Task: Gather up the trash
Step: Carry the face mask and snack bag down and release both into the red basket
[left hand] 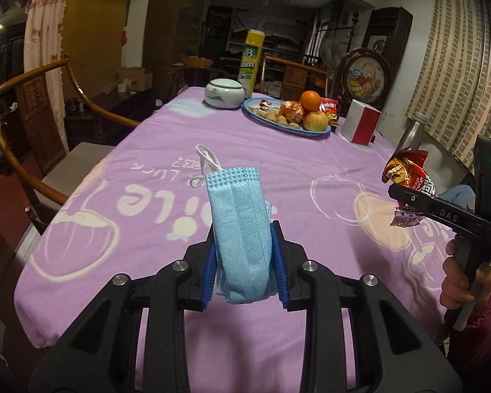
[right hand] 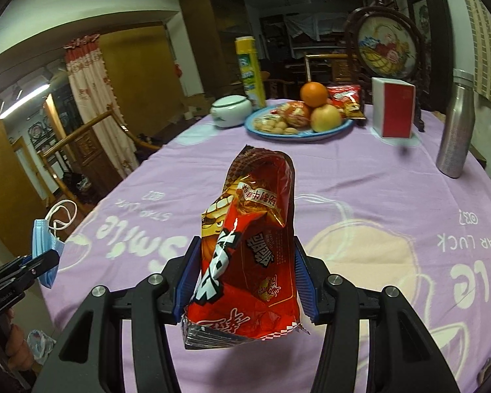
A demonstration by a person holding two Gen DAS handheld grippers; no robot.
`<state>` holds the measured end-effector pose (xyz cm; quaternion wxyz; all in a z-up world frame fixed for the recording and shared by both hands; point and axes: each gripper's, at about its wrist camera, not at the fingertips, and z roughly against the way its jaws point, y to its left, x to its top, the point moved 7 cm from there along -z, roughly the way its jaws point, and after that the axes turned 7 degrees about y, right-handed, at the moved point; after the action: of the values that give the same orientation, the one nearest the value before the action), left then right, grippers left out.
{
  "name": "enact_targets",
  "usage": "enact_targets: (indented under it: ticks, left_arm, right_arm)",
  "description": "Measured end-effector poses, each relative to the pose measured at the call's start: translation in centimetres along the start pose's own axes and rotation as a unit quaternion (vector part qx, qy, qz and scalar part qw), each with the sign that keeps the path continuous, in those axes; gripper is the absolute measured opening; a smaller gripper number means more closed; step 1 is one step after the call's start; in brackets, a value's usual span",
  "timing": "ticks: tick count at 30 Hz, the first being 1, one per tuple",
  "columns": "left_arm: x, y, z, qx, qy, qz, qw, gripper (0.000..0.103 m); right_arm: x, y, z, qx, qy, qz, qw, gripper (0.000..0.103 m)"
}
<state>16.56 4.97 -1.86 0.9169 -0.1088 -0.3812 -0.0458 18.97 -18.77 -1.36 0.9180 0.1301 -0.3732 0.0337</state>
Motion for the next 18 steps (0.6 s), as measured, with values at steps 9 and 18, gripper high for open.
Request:
enact_targets:
  ticks: [9,18]
  left_arm:
    - [-3.2,5.7,3.9,0.014,-0.009,0.042,0.999,0.031]
    - [-6.3,11.5,7.4,0.042,-0.018,0.071,0.9964,0.031]
  right_arm:
    - [-1.1,7.2,1.0,0.035,0.003,0.041,0.999,0.053]
    - [-1.1,12.7,0.7,0.057,0.011,0.067,0.996,0.052]
